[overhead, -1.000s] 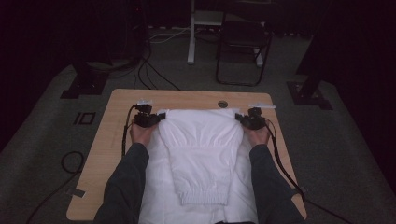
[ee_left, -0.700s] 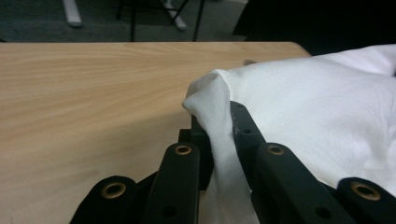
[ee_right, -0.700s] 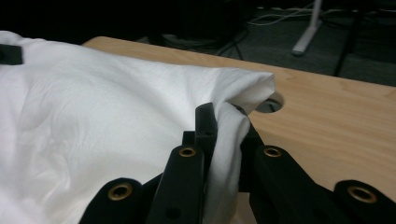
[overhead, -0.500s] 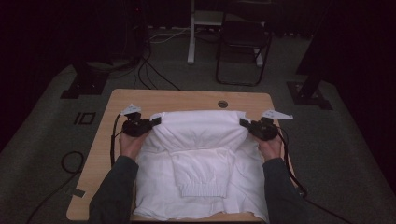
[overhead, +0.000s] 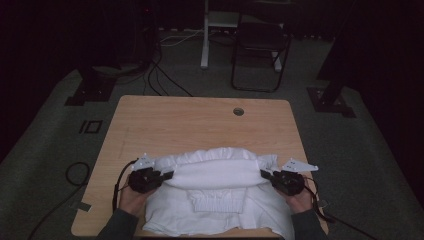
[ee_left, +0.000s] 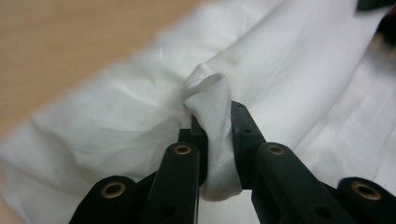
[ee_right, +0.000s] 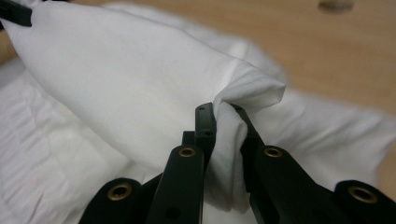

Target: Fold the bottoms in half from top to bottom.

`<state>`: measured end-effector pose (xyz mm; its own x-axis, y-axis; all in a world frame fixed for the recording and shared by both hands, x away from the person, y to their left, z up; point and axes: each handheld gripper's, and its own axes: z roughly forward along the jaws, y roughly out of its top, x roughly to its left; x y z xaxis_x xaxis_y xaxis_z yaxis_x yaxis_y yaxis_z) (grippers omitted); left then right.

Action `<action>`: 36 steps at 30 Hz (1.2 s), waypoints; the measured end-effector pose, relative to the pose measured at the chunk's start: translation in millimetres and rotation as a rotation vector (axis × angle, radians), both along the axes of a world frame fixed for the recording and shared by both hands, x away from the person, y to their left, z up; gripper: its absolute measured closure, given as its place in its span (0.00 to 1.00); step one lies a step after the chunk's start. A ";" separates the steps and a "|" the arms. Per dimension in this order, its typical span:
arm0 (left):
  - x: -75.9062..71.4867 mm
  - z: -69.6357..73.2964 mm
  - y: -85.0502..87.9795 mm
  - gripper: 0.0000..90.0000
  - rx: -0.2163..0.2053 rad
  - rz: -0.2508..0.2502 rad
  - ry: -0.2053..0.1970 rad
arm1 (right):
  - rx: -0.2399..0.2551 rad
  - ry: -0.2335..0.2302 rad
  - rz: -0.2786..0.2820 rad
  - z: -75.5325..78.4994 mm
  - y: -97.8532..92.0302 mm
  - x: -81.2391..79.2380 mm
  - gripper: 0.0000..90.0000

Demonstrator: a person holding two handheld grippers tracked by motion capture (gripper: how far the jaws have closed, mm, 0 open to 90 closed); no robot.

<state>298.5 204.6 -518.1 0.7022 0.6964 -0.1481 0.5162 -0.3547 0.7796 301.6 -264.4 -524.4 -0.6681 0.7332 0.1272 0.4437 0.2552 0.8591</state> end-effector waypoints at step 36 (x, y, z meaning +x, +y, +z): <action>106.8 -28.1 -41.9 0.92 0.219 0.251 -0.040 | -0.184 0.131 -0.153 -33.3 46.7 100.8 0.94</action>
<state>405.3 162.6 -546.2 0.5071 0.8605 0.0481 0.5793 -0.3817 0.7202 402.4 -217.7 -557.7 -0.5342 0.8431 0.0611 0.5937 0.3228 0.7371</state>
